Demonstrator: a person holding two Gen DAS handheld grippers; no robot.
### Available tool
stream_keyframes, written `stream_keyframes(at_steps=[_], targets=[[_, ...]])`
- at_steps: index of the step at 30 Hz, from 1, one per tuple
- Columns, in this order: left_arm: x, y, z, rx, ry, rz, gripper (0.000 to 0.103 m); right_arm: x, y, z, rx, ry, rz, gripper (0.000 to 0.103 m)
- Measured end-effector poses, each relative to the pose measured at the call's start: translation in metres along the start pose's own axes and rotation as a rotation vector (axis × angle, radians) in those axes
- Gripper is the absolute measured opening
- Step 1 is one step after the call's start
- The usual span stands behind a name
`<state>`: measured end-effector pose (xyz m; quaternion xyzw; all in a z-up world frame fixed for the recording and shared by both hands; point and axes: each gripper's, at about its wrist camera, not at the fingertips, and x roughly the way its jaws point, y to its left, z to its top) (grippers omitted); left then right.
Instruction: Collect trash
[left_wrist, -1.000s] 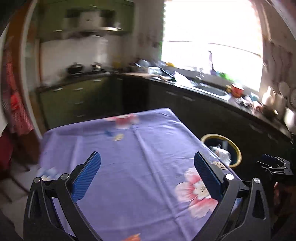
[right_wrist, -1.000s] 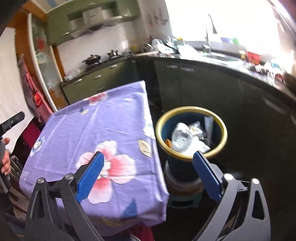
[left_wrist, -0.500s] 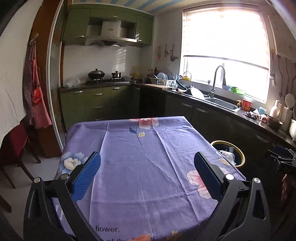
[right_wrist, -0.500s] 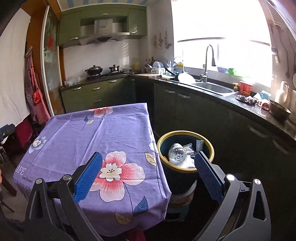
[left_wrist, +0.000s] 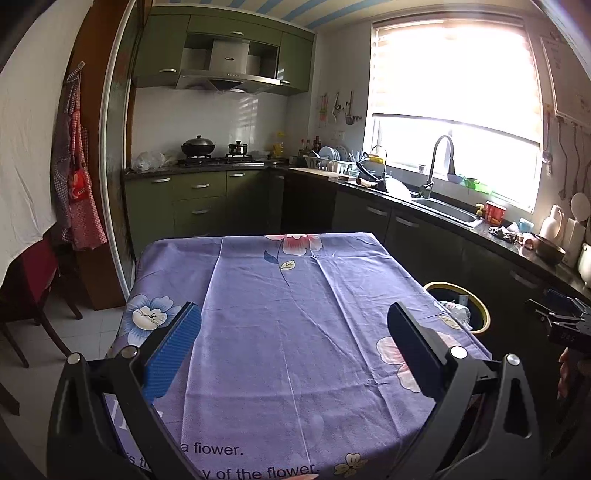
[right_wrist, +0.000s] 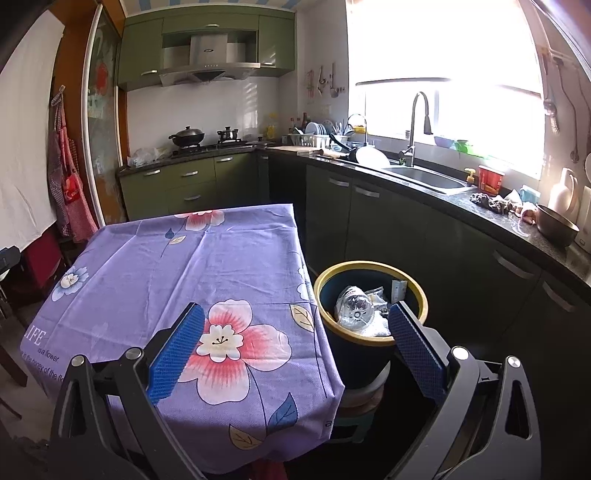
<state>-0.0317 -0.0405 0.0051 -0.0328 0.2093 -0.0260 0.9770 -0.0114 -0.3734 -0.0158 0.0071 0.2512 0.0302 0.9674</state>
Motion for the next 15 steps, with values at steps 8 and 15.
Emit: stream_keyframes(at_steps=[8,15], targets=[[-0.0011,-0.0048,-0.0009,0.018,-0.004,-0.003,0.096,0.0013,-0.0036,-0.0005,0.011,-0.001,-0.002,0.098],[-0.0012,-0.0095,0.0004,0.027,-0.001,-0.011,0.096,0.0016,-0.0044,-0.0011,0.014,0.001,0.003,0.098]])
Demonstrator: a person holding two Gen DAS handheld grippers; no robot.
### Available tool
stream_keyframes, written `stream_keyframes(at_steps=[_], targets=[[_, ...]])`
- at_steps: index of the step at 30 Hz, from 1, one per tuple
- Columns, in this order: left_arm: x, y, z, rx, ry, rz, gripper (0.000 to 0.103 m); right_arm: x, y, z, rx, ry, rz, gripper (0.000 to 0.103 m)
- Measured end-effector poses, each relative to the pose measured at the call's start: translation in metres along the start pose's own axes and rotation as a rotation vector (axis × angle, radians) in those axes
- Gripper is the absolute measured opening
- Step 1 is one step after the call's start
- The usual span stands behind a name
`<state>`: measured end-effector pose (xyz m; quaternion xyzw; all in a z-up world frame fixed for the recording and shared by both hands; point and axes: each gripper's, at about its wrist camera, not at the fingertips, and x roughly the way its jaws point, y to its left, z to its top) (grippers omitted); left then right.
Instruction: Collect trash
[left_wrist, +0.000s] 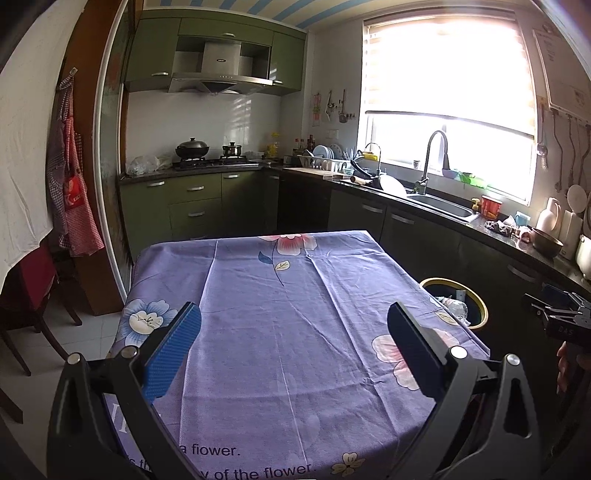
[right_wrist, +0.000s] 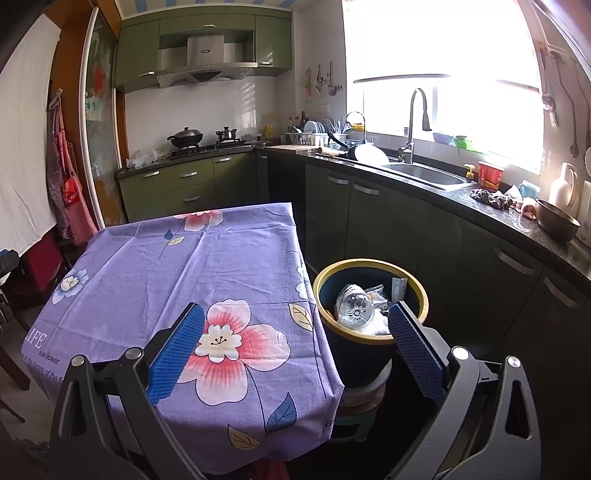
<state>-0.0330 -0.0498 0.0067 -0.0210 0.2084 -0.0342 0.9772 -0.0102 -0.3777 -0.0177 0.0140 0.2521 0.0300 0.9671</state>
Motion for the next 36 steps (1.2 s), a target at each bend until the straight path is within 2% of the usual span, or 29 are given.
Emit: stream_keyframes(at_steps=[36], targets=[[0.002,-0.010,0.000,0.031,0.010,-0.024,0.096,0.007,0.000,-0.003,0.007,0.009,-0.002,0.098]])
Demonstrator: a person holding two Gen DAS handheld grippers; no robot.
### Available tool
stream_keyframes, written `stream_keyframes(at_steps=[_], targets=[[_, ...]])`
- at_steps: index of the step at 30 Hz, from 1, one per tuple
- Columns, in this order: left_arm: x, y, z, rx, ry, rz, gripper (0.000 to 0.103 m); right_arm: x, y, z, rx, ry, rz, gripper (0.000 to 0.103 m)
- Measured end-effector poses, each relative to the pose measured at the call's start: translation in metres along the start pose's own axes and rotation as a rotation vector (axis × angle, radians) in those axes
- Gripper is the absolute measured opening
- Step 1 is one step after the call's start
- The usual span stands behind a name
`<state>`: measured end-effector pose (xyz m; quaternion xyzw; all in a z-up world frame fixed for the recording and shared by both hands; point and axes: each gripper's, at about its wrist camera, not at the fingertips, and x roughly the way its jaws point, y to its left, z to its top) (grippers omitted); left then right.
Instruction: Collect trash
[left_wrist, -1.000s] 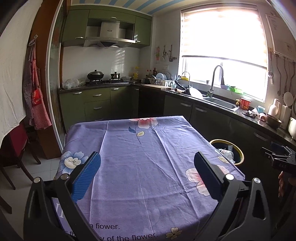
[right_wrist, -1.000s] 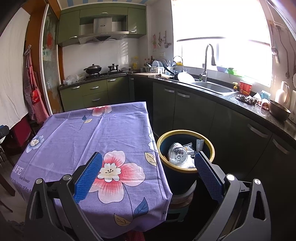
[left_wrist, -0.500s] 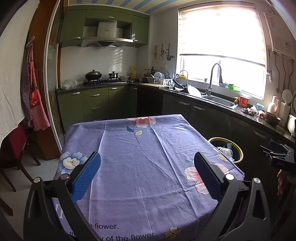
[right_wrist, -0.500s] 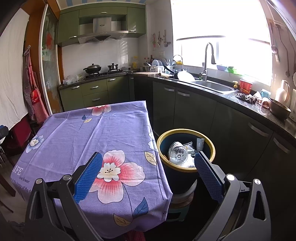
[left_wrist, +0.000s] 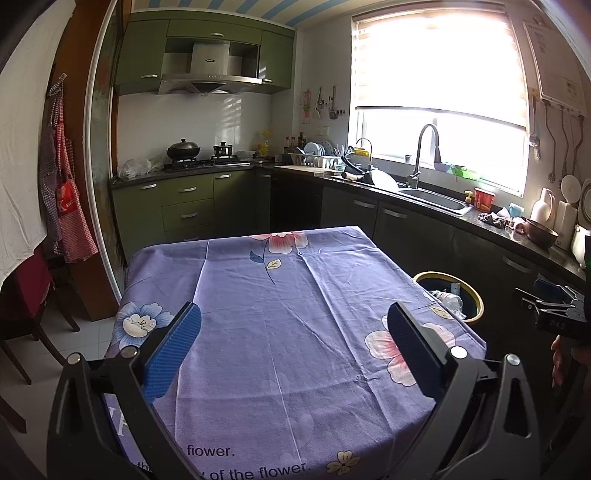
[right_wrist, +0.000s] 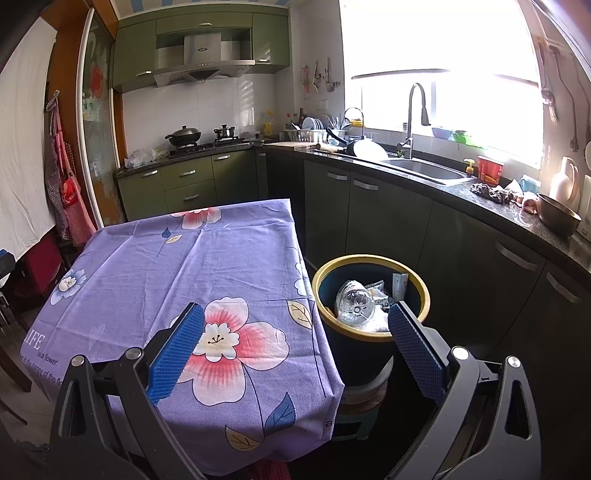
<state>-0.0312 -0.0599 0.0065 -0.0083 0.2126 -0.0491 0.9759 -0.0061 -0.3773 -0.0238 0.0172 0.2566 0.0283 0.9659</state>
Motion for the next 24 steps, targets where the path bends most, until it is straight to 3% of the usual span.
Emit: stream_keyframes(at_steps=[24], targets=[[0.0027,-0.0047,-0.0012,0.022,0.013,-0.029,0.096,0.0040,0.0038,-0.0037,0.005,0.007,-0.001,0.098]])
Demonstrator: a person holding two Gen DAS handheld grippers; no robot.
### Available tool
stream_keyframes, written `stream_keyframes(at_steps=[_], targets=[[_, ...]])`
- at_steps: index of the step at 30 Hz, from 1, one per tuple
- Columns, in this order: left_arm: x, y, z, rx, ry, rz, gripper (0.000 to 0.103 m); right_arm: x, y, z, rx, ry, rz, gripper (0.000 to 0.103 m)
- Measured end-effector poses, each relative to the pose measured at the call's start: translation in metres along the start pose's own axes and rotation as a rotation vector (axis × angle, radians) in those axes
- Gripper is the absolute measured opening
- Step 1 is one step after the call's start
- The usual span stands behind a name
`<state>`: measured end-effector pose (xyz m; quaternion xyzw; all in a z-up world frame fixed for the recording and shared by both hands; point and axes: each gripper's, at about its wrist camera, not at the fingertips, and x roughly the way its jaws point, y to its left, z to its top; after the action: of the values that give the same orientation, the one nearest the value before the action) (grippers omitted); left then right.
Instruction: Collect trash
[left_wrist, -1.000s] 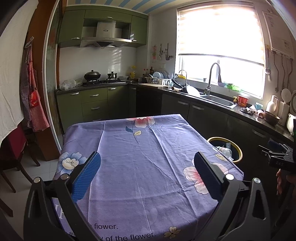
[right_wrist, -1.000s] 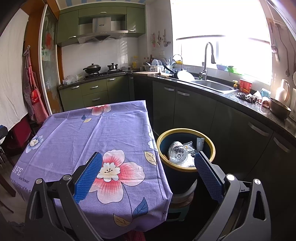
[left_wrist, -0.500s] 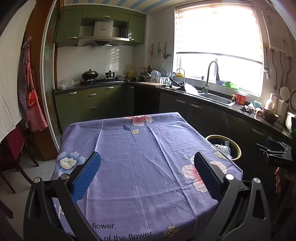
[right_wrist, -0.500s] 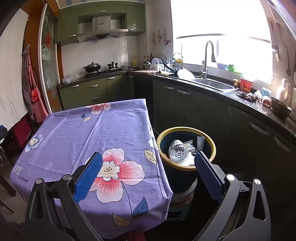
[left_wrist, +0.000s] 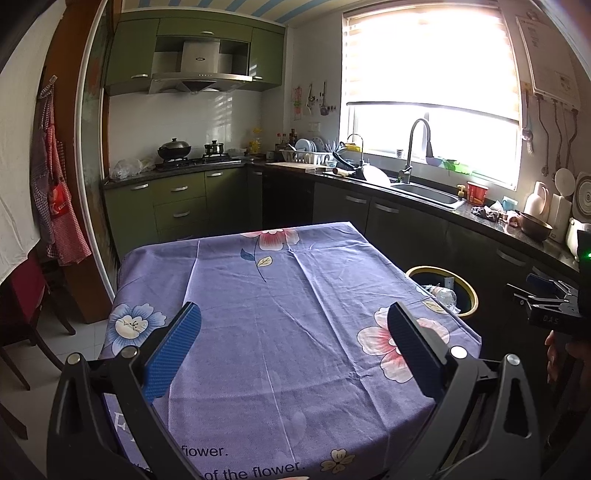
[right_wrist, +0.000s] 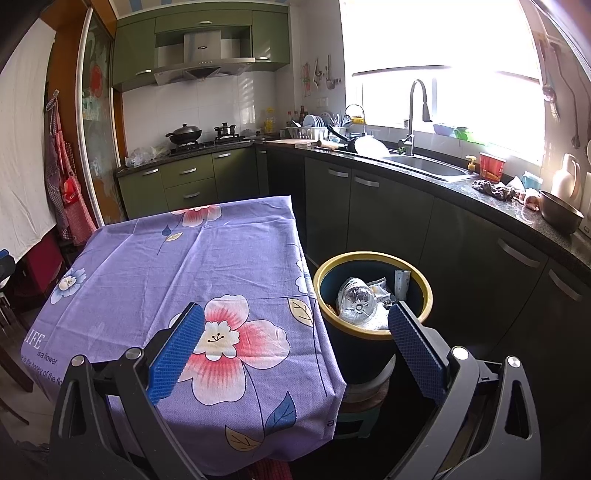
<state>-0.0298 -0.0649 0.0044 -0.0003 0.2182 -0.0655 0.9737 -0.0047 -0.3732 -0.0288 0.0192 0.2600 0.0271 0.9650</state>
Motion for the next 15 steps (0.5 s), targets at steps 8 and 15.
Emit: stream_keyframes(at_steps=[8,15], targets=[[0.0013,-0.0007,0.0021,0.003,0.002,-0.002,0.096,0.0006,0.0004,-0.0004,0.001,0.001,0.000,0.098],[0.0023,-0.0018,0.0030,0.008,0.003,-0.007,0.096,0.0005,0.0003,-0.0003,0.001,0.000,0.000,0.098]])
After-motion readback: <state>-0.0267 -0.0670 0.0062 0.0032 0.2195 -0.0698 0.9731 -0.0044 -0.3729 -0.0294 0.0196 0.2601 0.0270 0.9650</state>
